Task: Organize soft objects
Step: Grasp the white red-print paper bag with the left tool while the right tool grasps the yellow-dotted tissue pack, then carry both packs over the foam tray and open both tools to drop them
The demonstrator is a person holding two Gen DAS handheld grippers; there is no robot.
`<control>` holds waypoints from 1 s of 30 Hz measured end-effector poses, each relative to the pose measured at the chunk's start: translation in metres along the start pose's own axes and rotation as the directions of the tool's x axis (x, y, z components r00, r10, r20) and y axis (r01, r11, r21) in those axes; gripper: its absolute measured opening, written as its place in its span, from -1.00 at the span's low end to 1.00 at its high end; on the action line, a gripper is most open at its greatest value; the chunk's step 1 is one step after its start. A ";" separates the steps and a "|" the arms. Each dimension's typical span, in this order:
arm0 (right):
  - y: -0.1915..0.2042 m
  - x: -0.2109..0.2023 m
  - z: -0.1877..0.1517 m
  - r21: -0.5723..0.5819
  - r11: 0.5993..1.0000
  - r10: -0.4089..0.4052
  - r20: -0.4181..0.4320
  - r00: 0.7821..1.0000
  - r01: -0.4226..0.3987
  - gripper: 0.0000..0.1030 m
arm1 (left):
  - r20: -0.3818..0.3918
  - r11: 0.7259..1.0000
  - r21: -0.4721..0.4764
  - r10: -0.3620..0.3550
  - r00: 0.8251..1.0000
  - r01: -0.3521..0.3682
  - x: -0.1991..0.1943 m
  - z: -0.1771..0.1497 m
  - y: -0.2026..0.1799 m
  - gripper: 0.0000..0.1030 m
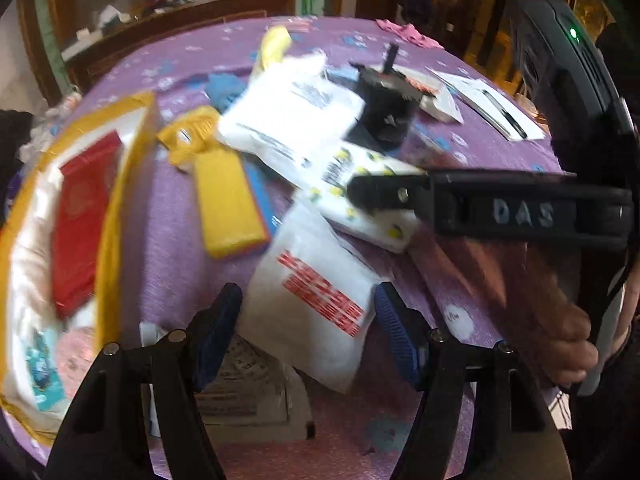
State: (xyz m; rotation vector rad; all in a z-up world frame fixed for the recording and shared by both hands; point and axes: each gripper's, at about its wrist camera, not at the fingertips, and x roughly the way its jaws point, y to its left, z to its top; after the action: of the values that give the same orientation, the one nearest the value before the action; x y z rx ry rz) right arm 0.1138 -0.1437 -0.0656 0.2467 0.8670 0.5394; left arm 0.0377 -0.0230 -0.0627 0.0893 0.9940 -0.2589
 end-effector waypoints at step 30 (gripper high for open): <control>0.023 -0.109 -0.055 0.067 0.983 0.142 0.294 0.945 -0.169 -0.58 | 0.301 0.922 -0.262 -0.203 0.932 0.285 -0.102 -0.013 0.051 -0.88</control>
State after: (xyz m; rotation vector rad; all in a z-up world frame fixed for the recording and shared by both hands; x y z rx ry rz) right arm 0.0056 -0.1843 -0.0195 0.4697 0.5913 0.5946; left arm -0.0126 0.0468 0.0135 -0.3463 0.7615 -0.3369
